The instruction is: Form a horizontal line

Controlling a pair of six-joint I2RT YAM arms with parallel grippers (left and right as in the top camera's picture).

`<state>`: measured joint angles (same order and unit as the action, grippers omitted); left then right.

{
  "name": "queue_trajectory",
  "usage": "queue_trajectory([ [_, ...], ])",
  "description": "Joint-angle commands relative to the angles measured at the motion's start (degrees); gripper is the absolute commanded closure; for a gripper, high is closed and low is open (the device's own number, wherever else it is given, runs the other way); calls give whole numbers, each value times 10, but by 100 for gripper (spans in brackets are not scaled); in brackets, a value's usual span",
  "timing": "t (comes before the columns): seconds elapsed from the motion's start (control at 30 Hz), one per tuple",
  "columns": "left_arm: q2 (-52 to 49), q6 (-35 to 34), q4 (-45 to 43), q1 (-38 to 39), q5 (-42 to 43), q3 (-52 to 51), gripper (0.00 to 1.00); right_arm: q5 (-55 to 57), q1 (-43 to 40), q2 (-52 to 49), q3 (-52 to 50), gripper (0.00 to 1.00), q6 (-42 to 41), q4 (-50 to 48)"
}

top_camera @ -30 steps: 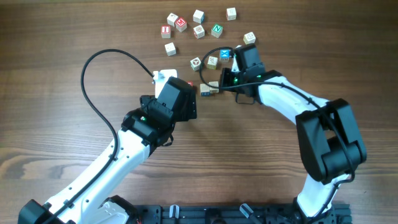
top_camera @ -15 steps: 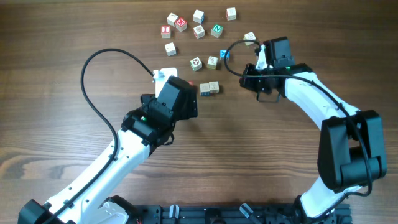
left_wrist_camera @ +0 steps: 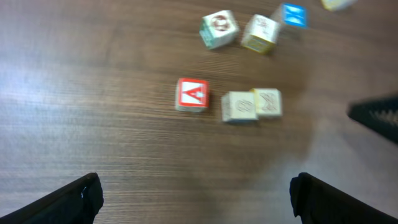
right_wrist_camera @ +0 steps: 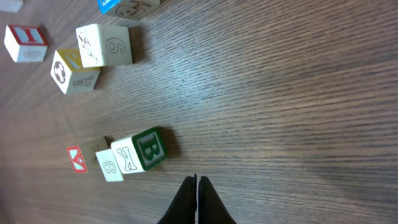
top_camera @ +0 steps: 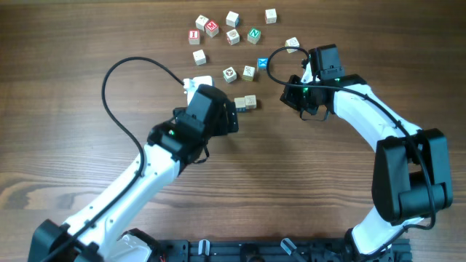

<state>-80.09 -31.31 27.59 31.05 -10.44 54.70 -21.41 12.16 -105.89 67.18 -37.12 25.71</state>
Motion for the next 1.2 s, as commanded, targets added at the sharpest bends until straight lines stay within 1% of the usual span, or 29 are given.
queue_trajectory([
  [0.0,-30,-86,-8,-88,101,-2,0,-1,-5,11,7,96,-28,-1],
  [0.03,-35,-86,-14,-111,135,-2,5,-1,-5,11,7,96,-28,-1],
  [0.07,-38,-86,-21,-138,177,-2,14,-1,-5,11,7,96,-27,-1],
  [0.1,-40,-86,-25,-155,199,-2,29,-1,-5,11,7,96,-27,-1],
  [0.13,-41,-86,-30,-177,223,-2,58,-1,-5,11,7,96,-27,-1],
  [0.17,-41,-86,-31,-190,231,-2,79,-1,-5,11,7,96,-27,-1],
  [0.2,-41,-86,-33,-204,238,-2,91,-1,-5,11,7,96,-27,-1],
  [0.23,-41,-86,-34,-215,243,-2,96,-1,-5,11,7,96,-27,-1],
  [0.33,-42,-86,-45,-235,255,-2,96,-1,-5,11,7,96,-27,-3],
  [0.47,-59,-79,-73,-237,263,-2,96,-1,-5,7,7,96,-21,-12],
  [0.63,-124,-68,-113,-237,266,-2,96,-1,-5,-11,7,96,-18,-15],
  [0.67,-150,-64,-122,-238,269,-2,96,-1,-5,-15,7,96,-18,-17],
  [0.73,-174,-61,-127,-238,272,-2,96,-1,-5,-16,7,96,-18,-17],
  [0.87,-210,-28,-133,-239,276,-2,96,2,-5,-16,7,96,-19,-26],
  [1.03,-221,9,-137,-247,275,-2,96,13,-5,-16,7,96,-19,-30],
  [1.17,-222,11,-144,-263,275,-2,96,17,-5,-16,7,96,-19,-30],
])
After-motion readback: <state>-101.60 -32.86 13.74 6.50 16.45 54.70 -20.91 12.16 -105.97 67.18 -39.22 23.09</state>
